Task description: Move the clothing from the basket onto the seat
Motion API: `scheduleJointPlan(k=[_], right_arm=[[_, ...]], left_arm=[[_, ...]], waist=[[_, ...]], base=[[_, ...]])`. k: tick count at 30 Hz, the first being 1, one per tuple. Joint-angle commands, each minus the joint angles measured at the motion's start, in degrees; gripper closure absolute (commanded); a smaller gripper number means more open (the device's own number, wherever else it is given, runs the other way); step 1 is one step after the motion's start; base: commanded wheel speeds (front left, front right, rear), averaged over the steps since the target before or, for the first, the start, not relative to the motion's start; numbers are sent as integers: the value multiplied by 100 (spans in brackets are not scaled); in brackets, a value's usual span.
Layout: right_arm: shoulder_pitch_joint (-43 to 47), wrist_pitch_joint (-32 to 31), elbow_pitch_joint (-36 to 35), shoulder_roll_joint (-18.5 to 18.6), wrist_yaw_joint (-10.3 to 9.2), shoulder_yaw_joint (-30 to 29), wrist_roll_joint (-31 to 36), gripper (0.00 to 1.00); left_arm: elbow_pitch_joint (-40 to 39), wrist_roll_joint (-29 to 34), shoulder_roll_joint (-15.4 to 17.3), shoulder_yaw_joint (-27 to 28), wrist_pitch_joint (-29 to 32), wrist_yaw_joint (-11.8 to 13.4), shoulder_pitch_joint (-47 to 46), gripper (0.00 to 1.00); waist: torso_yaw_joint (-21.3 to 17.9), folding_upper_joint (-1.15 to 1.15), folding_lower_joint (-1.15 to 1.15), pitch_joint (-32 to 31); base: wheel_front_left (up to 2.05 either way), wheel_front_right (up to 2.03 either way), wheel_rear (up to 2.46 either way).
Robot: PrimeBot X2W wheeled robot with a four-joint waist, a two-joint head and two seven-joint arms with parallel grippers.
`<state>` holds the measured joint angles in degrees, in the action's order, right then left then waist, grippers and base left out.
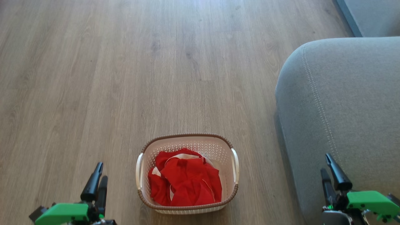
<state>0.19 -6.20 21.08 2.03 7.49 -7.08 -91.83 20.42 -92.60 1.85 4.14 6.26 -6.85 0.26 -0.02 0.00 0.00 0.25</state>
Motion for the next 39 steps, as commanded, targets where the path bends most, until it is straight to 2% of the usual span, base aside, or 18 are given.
scheduleJointPlan(k=[1, 14, 20, 32, 39], right_arm=[[-170, 42, -191, 28, 0, -4, 31, 0], [-226, 262, -347, 32, 0, -69, 438, 0], [-299, 364, -472, 34, 0, -132, 731, 0], [-473, 568, -928, 40, 0, -187, 1797, 0], [-547, 687, -1221, 43, 0, -129, 2517, 0]], left_arm=[[-173, 15, 19, 36, -40, -2, -197, 0], [-316, 147, 28, 187, -261, -9, -228, 0], [-492, 402, 32, 345, -363, -12, -278, 0], [-738, 914, 40, 565, -568, -18, -409, 0], [-1023, 1479, 45, 704, -687, -21, -461, 0]], waist=[[-1, 0, 0, -2], [-25, 0, 0, -10], [-40, 0, 0, -10], [-40, 0, 0, -20], [-30, 0, 0, -11]], base=[[0, 0, 0], [0, 0, 0], [0, 0, 0], [0, 0, 0], [0, 0, 0]])
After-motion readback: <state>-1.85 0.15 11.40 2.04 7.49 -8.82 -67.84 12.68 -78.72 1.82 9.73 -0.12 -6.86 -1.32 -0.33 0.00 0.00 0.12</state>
